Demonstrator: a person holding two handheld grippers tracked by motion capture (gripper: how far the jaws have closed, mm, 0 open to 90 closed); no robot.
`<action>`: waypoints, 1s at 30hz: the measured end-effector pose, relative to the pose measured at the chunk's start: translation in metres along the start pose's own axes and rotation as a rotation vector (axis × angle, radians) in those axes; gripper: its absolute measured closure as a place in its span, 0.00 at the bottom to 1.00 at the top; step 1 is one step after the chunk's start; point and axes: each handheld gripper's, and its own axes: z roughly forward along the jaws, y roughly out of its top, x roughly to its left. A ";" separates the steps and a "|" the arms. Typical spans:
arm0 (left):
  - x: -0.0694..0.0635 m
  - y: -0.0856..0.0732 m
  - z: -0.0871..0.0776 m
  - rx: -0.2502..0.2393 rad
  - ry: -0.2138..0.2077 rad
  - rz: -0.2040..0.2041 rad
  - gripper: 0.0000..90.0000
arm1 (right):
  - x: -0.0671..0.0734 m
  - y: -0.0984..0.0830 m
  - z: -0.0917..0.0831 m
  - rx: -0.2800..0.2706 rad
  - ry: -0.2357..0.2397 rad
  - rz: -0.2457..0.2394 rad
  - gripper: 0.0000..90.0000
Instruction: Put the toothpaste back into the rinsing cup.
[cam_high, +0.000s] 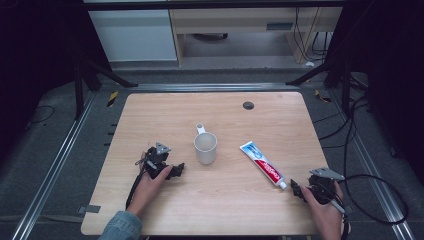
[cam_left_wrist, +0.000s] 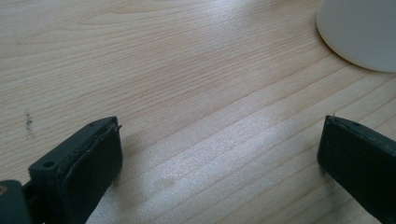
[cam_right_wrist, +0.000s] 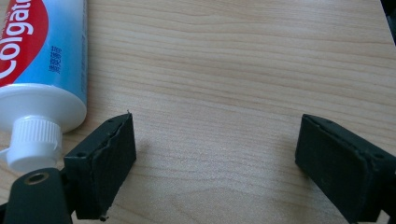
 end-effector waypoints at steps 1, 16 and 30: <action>0.000 0.000 0.000 0.000 0.000 0.000 0.00 | 0.000 0.000 0.000 0.000 0.000 0.000 0.14; 0.000 0.000 0.000 0.000 -0.001 0.000 0.00 | 0.002 0.002 0.001 0.002 -0.019 0.019 0.14; 0.000 0.000 0.000 0.000 -0.003 0.000 0.00 | 0.032 0.055 -0.051 0.057 -0.004 -0.212 0.22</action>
